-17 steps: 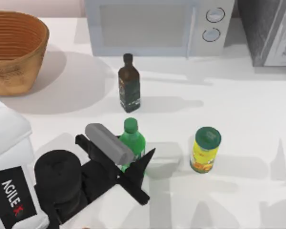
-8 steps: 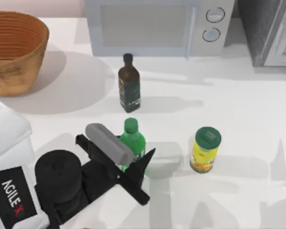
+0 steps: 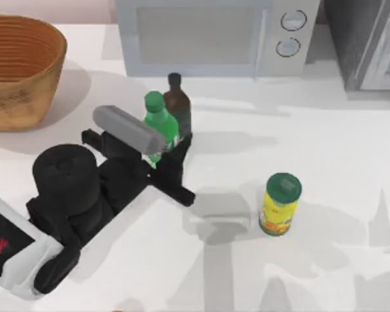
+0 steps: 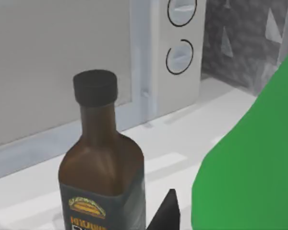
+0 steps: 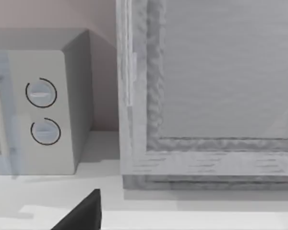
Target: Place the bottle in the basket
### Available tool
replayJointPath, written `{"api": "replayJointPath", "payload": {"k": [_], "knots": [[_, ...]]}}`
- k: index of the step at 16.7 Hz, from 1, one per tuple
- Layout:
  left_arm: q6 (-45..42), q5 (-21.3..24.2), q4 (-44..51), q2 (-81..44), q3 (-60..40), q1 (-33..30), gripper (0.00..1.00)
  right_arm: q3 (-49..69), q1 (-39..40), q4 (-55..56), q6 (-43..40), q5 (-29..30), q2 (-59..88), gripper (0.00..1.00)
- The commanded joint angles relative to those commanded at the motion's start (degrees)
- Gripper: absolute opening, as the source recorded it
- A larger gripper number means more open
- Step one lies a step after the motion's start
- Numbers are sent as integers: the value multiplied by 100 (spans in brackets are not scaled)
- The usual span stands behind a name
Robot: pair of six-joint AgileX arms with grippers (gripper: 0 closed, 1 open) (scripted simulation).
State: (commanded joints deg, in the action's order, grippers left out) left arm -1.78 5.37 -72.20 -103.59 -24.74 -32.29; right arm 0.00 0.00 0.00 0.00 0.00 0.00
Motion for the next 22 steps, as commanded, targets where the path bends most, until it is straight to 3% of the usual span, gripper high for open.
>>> {"api": "replayJointPath", "payload": {"k": [13, 17, 22], "knots": [[-100, 345, 5751, 1741, -3548, 3426, 0, 0, 0, 0, 0, 0, 0, 100], [-132, 430, 6474, 1848, -4125, 4063, 0, 0, 0, 0, 0, 0, 0, 100], [-146, 419, 6489, 1827, -4137, 4073, 0, 0, 0, 0, 0, 0, 0, 100]]}}
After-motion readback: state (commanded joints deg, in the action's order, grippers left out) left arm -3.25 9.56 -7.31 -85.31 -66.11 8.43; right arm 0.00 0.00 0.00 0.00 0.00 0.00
